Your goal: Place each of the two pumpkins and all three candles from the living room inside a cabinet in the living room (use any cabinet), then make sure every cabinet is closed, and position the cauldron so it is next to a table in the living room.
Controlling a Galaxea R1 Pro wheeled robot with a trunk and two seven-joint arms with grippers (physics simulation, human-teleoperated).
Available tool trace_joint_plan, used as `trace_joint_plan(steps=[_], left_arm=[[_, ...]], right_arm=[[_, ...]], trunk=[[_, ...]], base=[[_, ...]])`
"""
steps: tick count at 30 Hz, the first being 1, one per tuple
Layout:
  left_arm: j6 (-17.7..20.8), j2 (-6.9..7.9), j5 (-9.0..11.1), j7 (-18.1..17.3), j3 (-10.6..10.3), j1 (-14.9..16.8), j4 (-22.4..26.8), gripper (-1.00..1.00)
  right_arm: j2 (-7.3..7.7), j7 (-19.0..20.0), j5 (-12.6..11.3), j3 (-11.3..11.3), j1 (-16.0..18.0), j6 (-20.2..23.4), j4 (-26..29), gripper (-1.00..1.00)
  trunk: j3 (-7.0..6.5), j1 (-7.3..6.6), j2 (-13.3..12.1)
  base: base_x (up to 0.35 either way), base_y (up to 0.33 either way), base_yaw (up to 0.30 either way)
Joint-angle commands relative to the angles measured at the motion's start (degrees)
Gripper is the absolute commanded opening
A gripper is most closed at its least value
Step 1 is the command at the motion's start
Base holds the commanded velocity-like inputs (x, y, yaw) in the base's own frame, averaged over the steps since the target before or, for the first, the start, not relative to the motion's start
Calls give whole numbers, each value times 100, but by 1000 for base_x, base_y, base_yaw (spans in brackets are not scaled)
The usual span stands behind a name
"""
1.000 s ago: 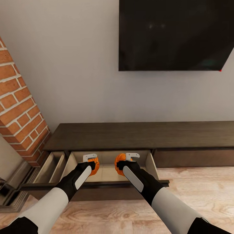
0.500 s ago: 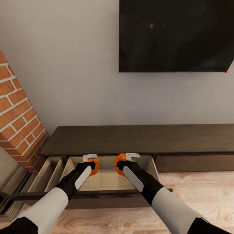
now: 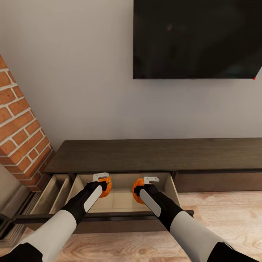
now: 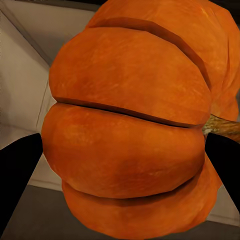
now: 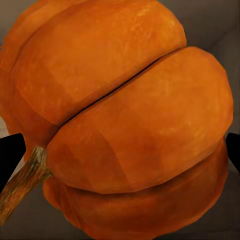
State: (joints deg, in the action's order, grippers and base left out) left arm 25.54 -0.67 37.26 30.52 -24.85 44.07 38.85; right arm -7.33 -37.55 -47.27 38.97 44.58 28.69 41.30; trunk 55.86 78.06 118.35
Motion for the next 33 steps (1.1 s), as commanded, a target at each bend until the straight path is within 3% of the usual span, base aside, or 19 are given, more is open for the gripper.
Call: trace_joint_plan(steps=[1,25,33], left_arm=[[14,5,48,61,-27,5,9,-100],[13,-3,50,136,-28,5,4,-100],[-4,-3,28,144,-29,5,8,-100]], right_arm=[[3,-59,-36,23,7,9,1,-100],[3,-59,1,23,7,-76,9,-100],[3,-58,50,34,7,-567,26,-100]], trunk=[[5,-1,2],[400,482,885],[544,658,1206]], base=[[0,0,0],[0,0,0],[0,0,0]])
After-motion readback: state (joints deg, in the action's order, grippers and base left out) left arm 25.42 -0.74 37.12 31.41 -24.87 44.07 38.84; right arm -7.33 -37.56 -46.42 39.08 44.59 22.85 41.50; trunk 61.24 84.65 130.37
